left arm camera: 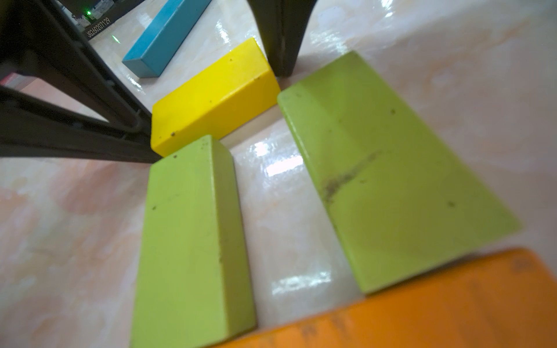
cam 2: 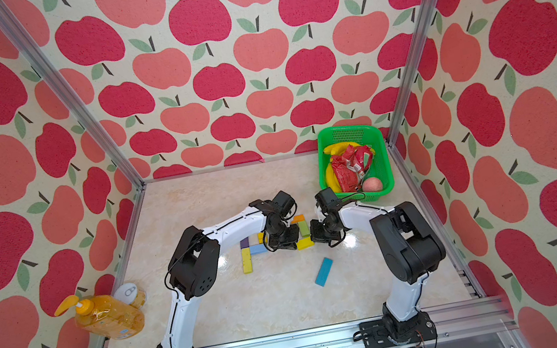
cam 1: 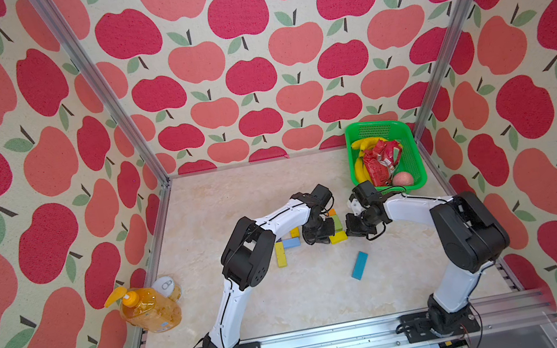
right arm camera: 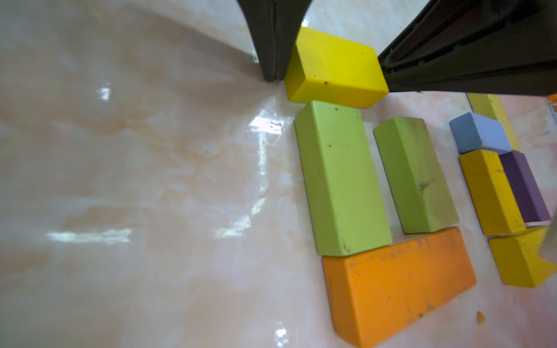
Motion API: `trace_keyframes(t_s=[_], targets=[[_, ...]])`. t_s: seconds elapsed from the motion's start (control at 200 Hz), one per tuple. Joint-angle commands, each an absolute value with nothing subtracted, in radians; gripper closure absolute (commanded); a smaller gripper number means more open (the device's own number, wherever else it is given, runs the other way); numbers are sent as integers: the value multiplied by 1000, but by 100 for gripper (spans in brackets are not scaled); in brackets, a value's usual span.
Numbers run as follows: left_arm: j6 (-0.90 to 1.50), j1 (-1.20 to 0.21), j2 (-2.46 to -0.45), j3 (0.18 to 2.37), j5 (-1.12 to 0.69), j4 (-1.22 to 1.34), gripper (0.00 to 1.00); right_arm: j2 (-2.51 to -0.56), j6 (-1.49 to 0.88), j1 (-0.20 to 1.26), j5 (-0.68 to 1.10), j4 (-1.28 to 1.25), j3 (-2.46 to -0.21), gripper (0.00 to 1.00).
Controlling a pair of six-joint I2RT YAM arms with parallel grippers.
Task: Assemble the letter p with building blocks
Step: Assemble the building block at the center of the board.
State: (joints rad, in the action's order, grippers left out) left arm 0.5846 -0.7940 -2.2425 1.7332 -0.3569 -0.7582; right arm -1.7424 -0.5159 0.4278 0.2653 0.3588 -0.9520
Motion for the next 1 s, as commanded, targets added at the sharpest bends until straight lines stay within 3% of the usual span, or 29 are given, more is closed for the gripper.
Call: trace_keyframes(t_s=[0.0,0.995], targets=[[580,-792,-2292,1746,-352,-748,100,-1808,-495,425,233,417,-932,100],[586,-781,-2313,1782,-368,-751,100,-1837,-485,420,247,439,-965,100]])
